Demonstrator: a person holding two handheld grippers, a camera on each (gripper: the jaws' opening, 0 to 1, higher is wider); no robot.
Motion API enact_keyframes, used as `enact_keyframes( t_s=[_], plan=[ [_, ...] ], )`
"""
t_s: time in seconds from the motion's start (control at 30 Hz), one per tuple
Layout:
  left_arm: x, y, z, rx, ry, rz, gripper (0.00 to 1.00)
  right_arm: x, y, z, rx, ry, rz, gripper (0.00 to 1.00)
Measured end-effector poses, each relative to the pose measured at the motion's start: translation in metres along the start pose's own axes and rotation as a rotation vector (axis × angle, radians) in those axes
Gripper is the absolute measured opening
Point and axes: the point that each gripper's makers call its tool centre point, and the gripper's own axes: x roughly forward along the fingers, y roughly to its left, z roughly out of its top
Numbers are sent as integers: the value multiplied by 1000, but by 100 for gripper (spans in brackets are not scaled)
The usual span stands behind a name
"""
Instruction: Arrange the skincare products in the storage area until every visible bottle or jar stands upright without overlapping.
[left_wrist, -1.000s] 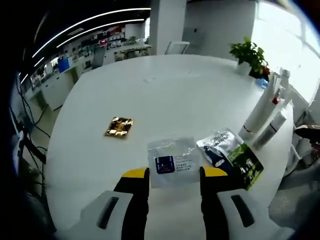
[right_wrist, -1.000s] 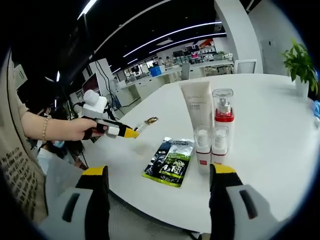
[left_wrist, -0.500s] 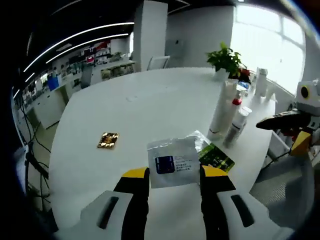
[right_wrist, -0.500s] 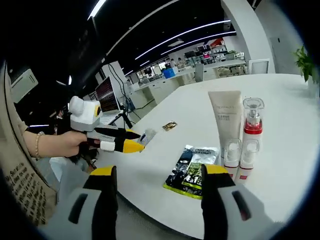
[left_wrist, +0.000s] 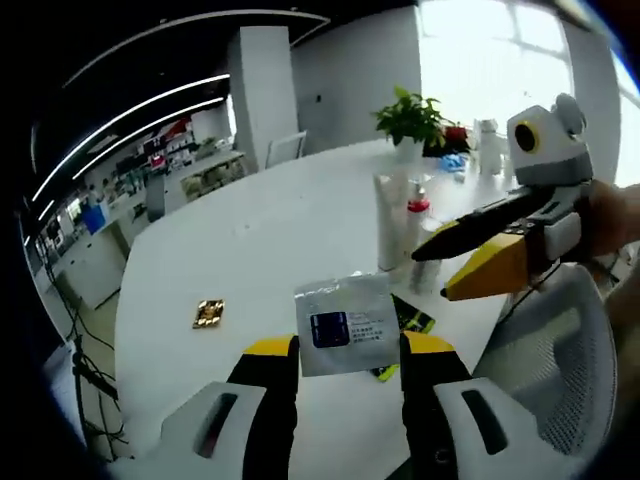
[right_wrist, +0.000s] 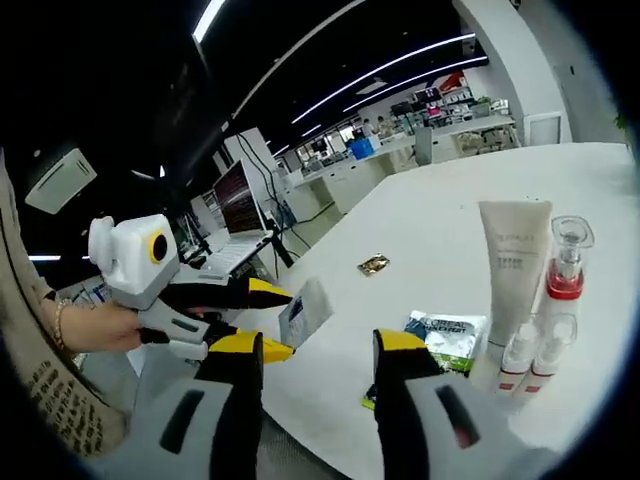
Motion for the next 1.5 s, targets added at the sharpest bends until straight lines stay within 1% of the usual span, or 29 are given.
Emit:
enact_keyframes(
  t_s=[0.03,0.07,0.1,0.2,0.33,0.43,0.53,0.7,0.73,0.87,0.93,0.97,1.13,1.17,1.23,1.3,1.37,1.4,1.43,1.47,1.5],
  plan=[
    [-1,-1,0,2,-1,-1,38,1,0,0,14,-4,6,38],
    [-1,-2,0,2,-2,-2,38,2,1,2,51,-21,15,37],
    [-1,-3,0,0,-3,-6,38,2,2,3,62,-27,22,36],
    [-4,-6,0,5,-4,-12,38,3,0,1,82,-24,26,29],
    [-7,-12,4,8,-7,-18,38,4,3,-1,140,-32,51,23],
    [-8,-14,5,8,-8,-22,38,5,6,-2,147,-30,63,19],
    [-8,-17,6,10,-9,-22,38,5,9,-3,144,-22,76,17],
    [-9,-20,5,0,-3,-19,38,3,8,-3,159,-30,75,4],
    [-10,-21,4,-4,-2,-20,38,2,8,-3,163,-32,78,3],
    [-10,-22,4,-12,0,-18,38,1,14,-1,187,-46,107,1],
    [-11,-23,3,-14,1,-23,36,1,15,-1,176,-45,111,1],
    [-11,-23,4,-17,-2,-23,37,1,15,-1,173,-42,113,1],
    [-12,-28,5,-75,-16,-59,48,-1,12,0,171,-42,114,1],
    [-12,-28,5,-96,-23,-67,49,-2,11,2,173,-44,116,1],
    [-14,-29,5,-171,-47,-93,51,-3,10,5,181,-47,120,1],
    [-16,-27,5,-221,-63,-113,55,-5,10,8,185,-52,132,1],
    [-19,-25,7,-295,-95,-154,59,-5,12,9,182,-45,153,1],
    [-22,-27,11,-349,-128,-202,59,-6,14,10,176,-41,166,1],
    [-24,-25,13,-397,-148,-219,58,-6,15,10,171,-37,173,1],
    [-26,-24,14,-436,-160,-249,57,-6,15,10,168,-34,180,1],
    [-27,-23,13,-421,-156,-265,57,-7,16,11,170,-36,189,1]
  ],
)
